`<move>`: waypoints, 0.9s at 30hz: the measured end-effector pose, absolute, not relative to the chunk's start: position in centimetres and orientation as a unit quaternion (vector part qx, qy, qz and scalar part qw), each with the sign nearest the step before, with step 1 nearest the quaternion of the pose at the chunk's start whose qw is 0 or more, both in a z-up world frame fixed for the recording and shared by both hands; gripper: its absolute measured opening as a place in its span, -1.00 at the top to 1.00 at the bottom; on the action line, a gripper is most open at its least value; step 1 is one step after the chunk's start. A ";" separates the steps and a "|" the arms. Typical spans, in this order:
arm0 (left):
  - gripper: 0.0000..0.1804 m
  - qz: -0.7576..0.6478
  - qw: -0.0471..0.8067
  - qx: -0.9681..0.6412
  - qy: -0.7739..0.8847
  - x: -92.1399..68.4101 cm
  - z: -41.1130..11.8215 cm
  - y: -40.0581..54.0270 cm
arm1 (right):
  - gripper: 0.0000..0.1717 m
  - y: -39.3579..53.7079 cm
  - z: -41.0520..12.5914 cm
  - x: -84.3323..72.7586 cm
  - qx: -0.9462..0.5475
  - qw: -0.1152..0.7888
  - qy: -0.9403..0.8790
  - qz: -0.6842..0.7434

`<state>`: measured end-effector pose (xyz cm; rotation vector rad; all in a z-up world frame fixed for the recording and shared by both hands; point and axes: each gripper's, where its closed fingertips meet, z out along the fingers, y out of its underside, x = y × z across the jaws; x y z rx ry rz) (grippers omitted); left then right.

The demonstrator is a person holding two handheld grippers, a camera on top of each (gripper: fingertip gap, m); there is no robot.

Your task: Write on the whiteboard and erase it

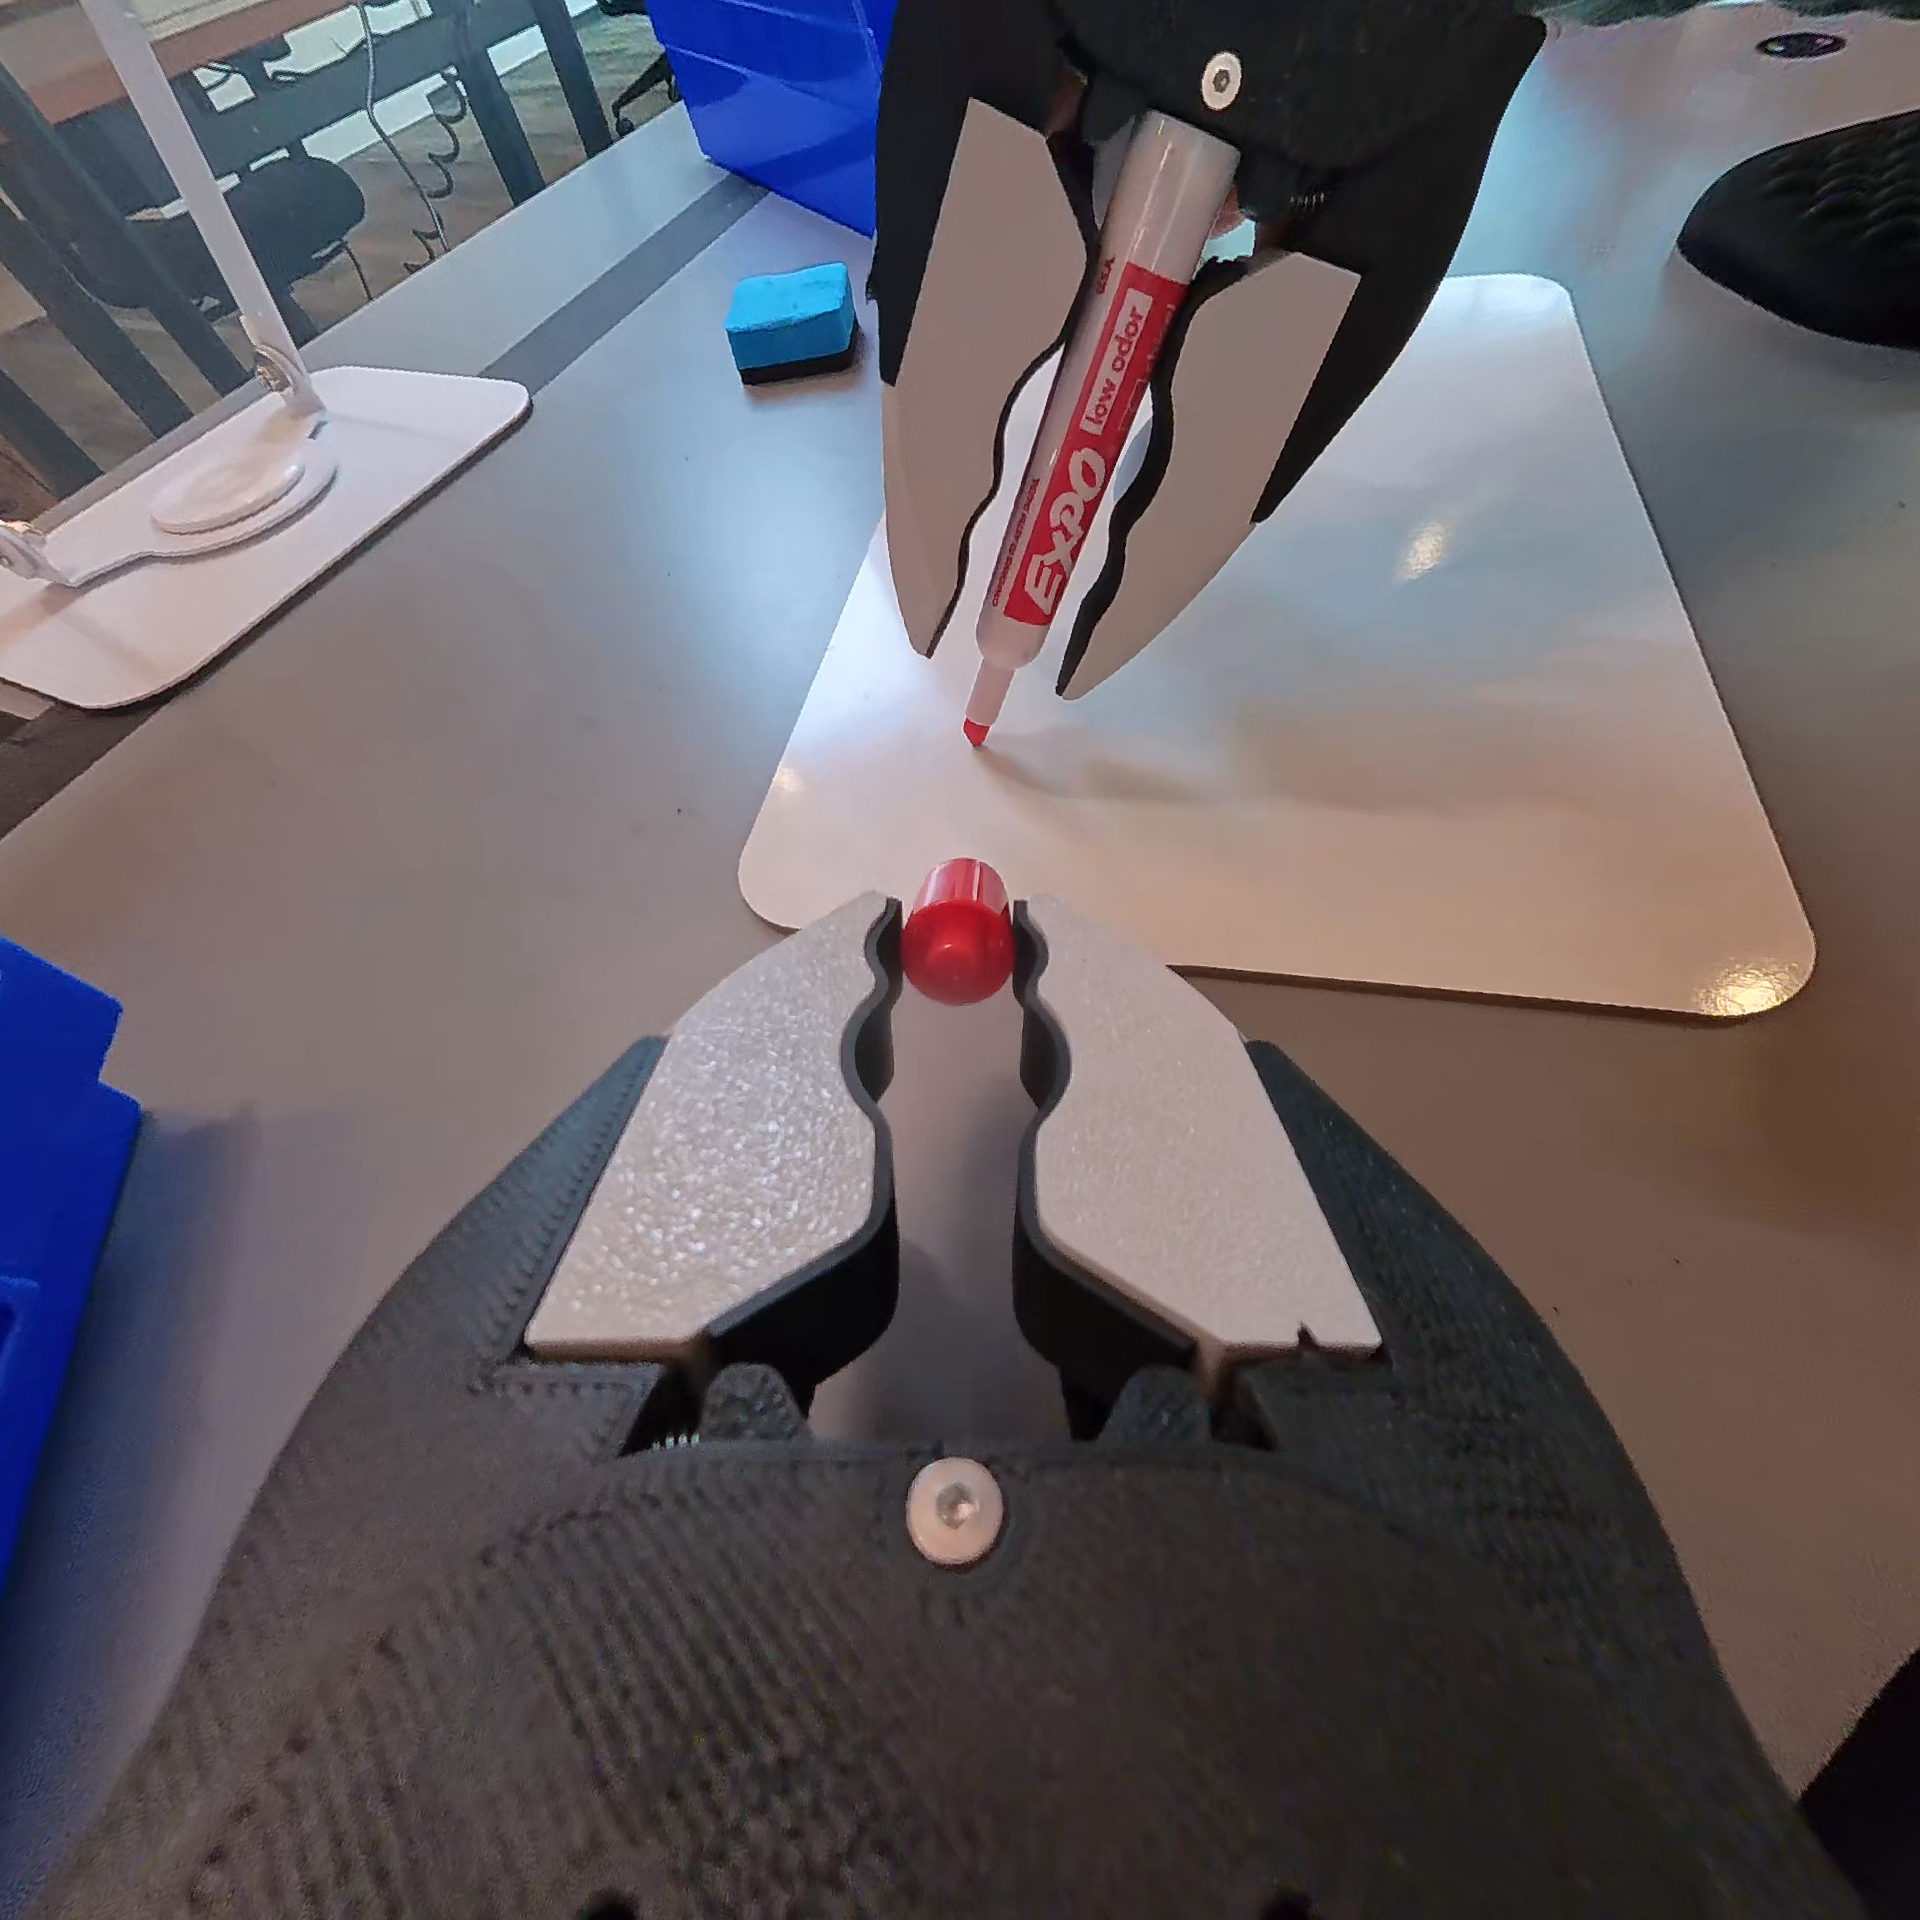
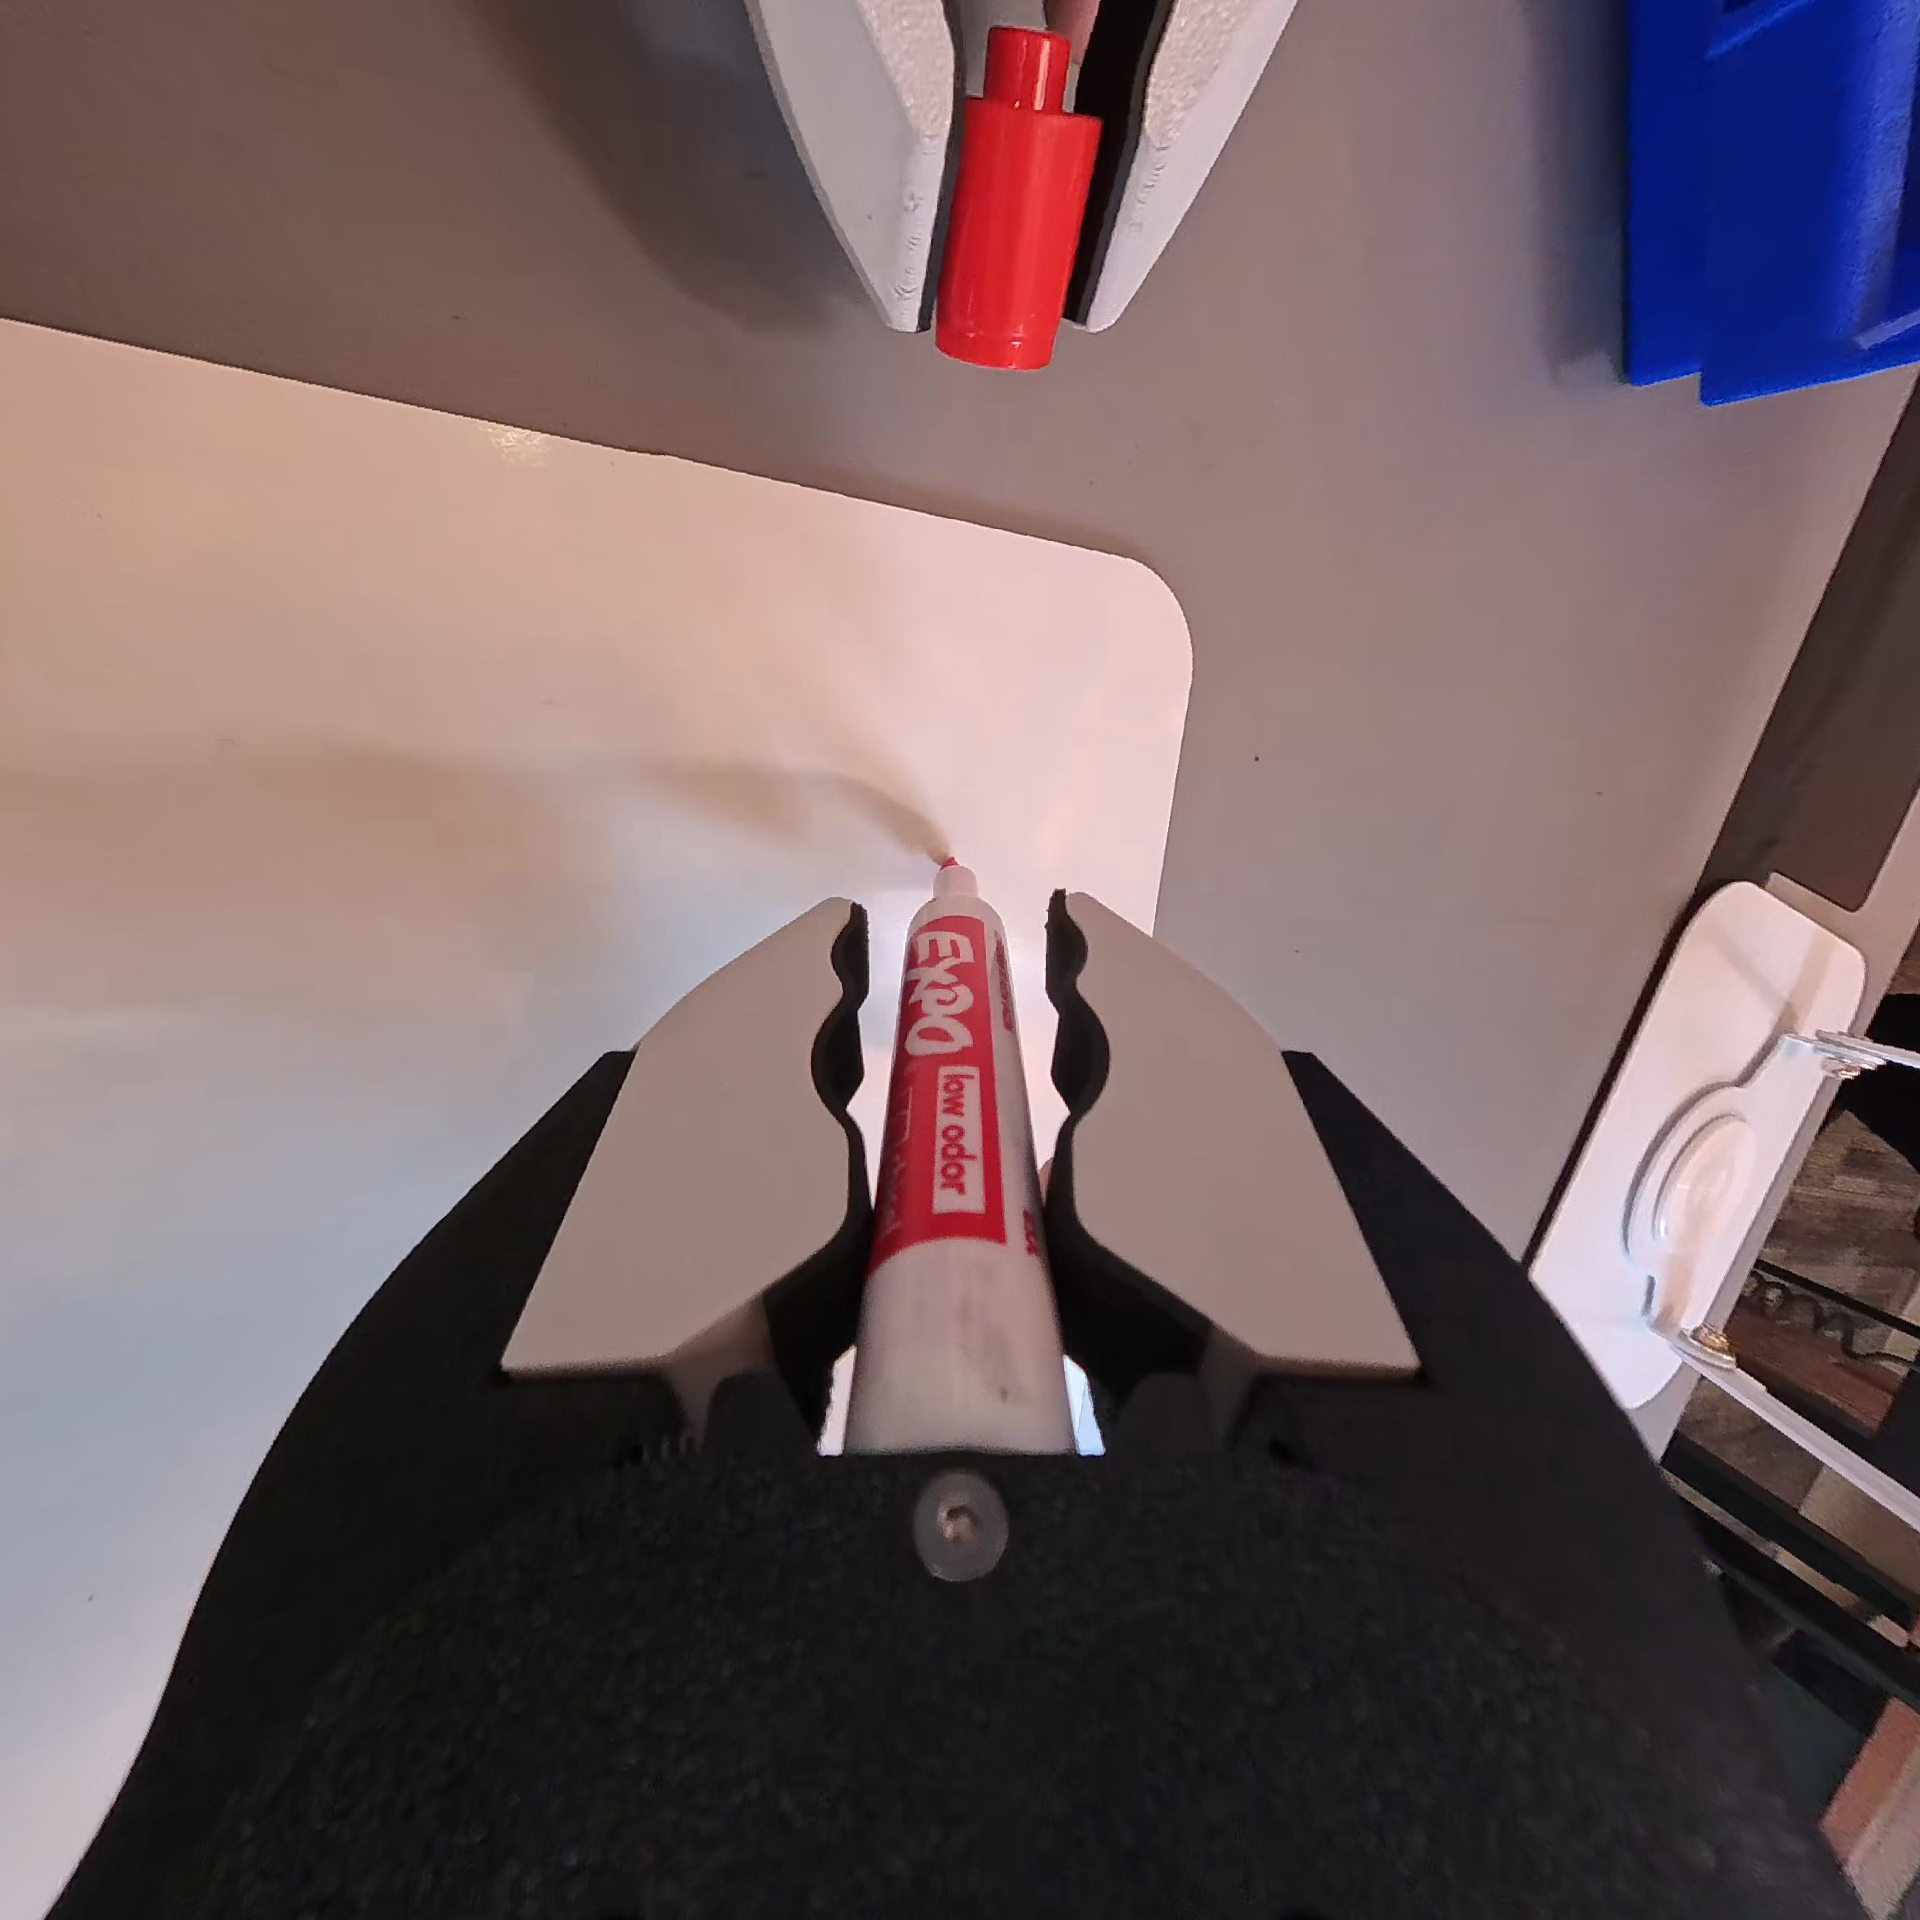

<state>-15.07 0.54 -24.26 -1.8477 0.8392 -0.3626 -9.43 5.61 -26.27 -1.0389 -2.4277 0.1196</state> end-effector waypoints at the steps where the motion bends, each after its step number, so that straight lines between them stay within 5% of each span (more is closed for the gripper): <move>1: 0.78 -0.151 0.514 -0.769 0.349 -15.1 -24.3 0.5 | 0.59 5.6 -26.3 -9.5 -0.381 0.246 -0.890 0.044; 27: 0.78 -0.149 0.507 -0.772 0.353 -15.0 -24.5 0.5 | 0.60 -0.8 -26.4 -7.6 -0.330 0.206 -0.918 0.073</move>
